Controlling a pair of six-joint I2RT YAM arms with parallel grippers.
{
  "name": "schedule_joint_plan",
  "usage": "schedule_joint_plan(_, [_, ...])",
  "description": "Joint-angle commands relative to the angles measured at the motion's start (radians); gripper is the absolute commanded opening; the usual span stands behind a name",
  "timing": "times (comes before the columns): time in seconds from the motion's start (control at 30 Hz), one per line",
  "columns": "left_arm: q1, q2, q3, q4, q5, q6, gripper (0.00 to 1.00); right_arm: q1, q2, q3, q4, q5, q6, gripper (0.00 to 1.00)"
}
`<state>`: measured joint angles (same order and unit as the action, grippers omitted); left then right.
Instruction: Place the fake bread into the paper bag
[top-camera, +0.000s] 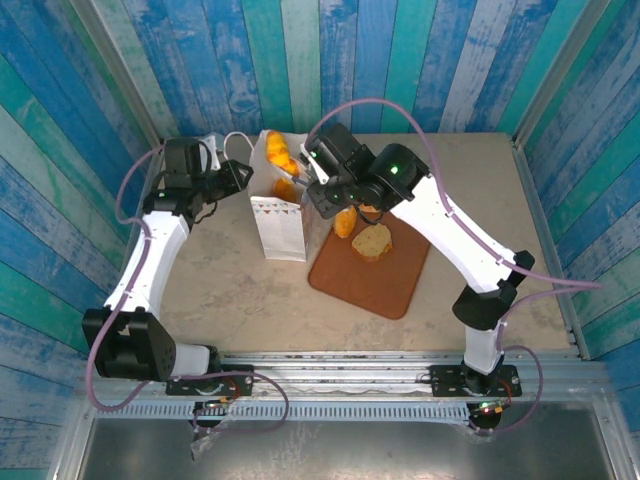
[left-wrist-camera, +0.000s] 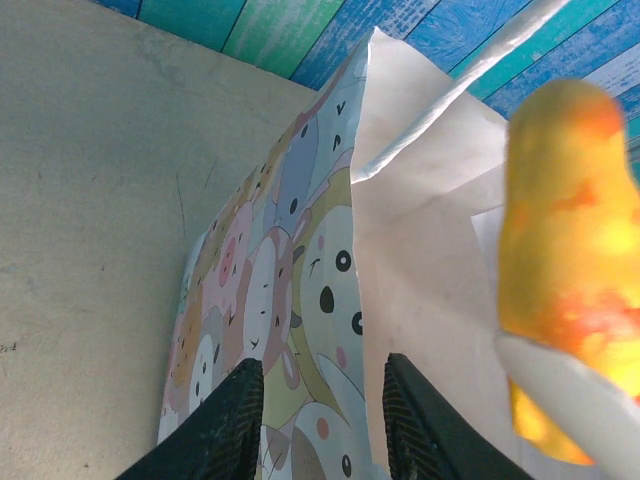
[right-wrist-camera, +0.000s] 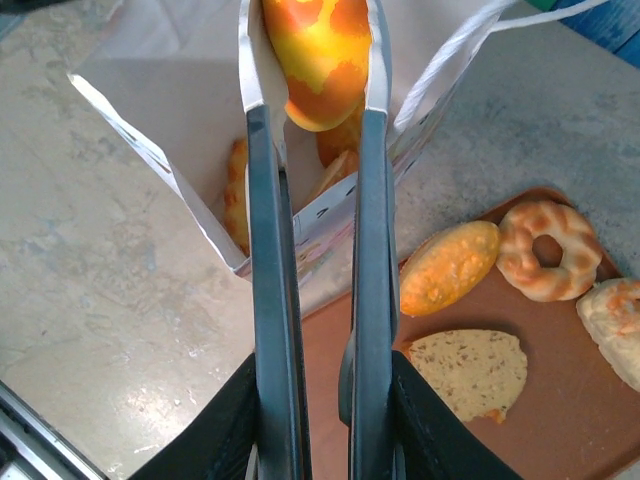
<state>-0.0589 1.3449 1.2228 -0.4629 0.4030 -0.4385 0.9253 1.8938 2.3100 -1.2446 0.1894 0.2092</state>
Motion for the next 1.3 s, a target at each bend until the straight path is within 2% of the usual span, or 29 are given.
schedule_joint_plan(0.0, [-0.002, 0.023, 0.027, 0.018, 0.015, 0.021, 0.34, -0.006, 0.01, 0.044, -0.018, -0.038, -0.027, 0.29])
schedule_joint_plan(0.47, [-0.002, 0.019, 0.02, 0.018, 0.01, 0.021, 0.24, -0.011, 0.05, 0.083, -0.106, -0.098, -0.045, 0.3])
schedule_joint_plan(0.97, [-0.002, 0.013, 0.014, 0.016, 0.007, 0.023, 0.23, -0.025, 0.06, 0.097, -0.119, -0.098, -0.045, 0.41])
schedule_joint_plan(1.27, [-0.002, 0.014, 0.017, 0.015, 0.015, 0.019, 0.23, -0.031, 0.047, 0.115, -0.116, -0.075, -0.04, 0.41])
